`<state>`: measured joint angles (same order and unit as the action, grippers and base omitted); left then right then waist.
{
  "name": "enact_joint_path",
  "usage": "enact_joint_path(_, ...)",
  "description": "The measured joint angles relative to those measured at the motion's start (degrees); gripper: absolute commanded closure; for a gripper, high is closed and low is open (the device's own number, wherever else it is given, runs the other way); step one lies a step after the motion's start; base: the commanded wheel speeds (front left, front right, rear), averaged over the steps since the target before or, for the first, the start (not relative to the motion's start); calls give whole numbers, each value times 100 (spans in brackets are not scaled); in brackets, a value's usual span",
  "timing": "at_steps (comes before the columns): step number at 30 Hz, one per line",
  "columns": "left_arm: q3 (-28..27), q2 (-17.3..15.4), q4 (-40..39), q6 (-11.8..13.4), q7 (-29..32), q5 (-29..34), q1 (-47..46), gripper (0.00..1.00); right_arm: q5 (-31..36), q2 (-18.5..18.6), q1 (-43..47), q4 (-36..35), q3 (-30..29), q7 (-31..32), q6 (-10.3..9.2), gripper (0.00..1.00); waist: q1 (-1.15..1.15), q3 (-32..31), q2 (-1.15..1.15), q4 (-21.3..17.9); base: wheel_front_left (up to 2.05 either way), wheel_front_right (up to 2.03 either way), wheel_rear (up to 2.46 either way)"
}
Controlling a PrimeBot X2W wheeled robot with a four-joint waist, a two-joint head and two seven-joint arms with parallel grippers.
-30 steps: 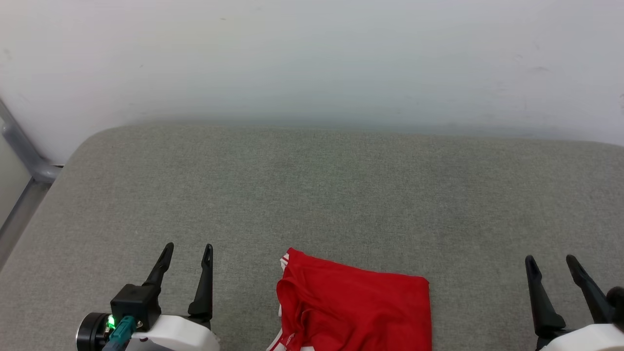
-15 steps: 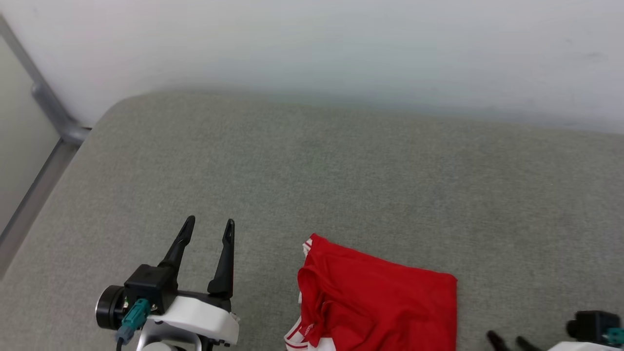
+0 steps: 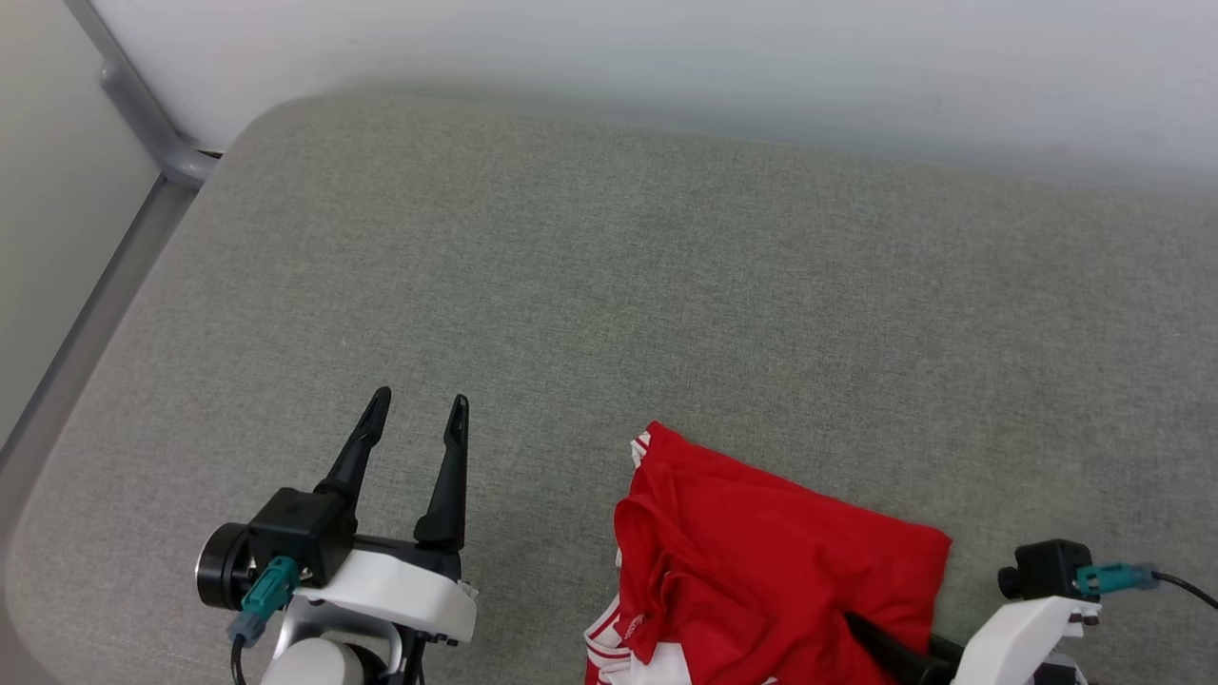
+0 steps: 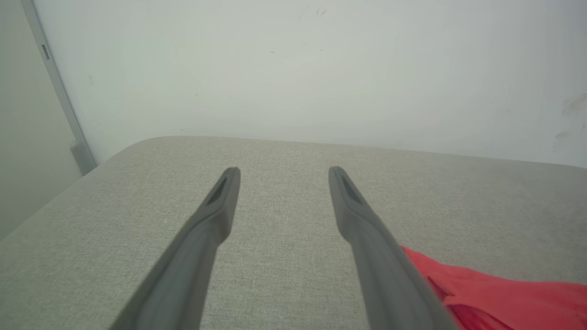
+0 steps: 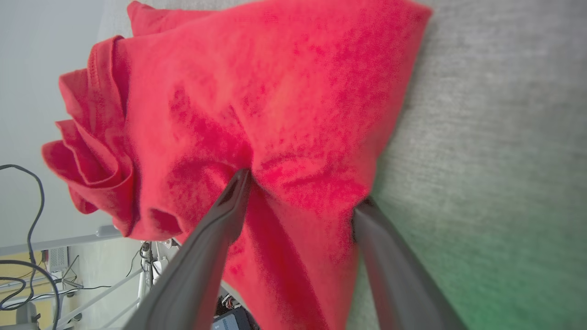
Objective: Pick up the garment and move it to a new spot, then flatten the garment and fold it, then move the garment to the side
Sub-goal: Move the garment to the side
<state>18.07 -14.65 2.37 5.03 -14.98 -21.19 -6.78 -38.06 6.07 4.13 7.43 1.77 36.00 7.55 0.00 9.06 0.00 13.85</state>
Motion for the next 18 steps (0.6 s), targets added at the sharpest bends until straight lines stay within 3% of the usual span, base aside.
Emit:
enact_joint_path(1, -24, 16, 15, -10, 0, 22, -13, 0, -73, 4, -52, 58, 37, 69, 0, 0, 0, 19, 0, 12, 0, 0, 0)
enact_joint_path(2, -43, 36, 27, -35, 0, 38, -19, 0, -109, 20, -101, 83, 85, 85, 0, 55, 0, 32, 0, 18, 0, 0, 0)
enact_joint_path(3, -65, 52, 45, -52, 0, 49, -20, 0, -146, 20, -155, 123, 114, 79, 0, 91, 0, 40, 0, 20, 0, 0, 0)
enact_joint_path(4, -82, 67, 70, -65, 0, 68, -20, 0, -191, 27, -181, 156, 154, 87, 0, 100, 0, 35, 0, 20, 0, 0, 0)
enact_joint_path(13, -226, 132, 208, -142, -1, 202, 72, 0, -211, 288, -254, -202, 560, -44, -5, 100, 0, -234, 0, -78, 0, 0, 0)
enact_joint_path(18, -287, 129, 149, -137, -8, 238, 286, 0, 75, 531, -241, -537, 647, 114, -5, 100, 0, -463, 0, -330, 0, 0, 0)
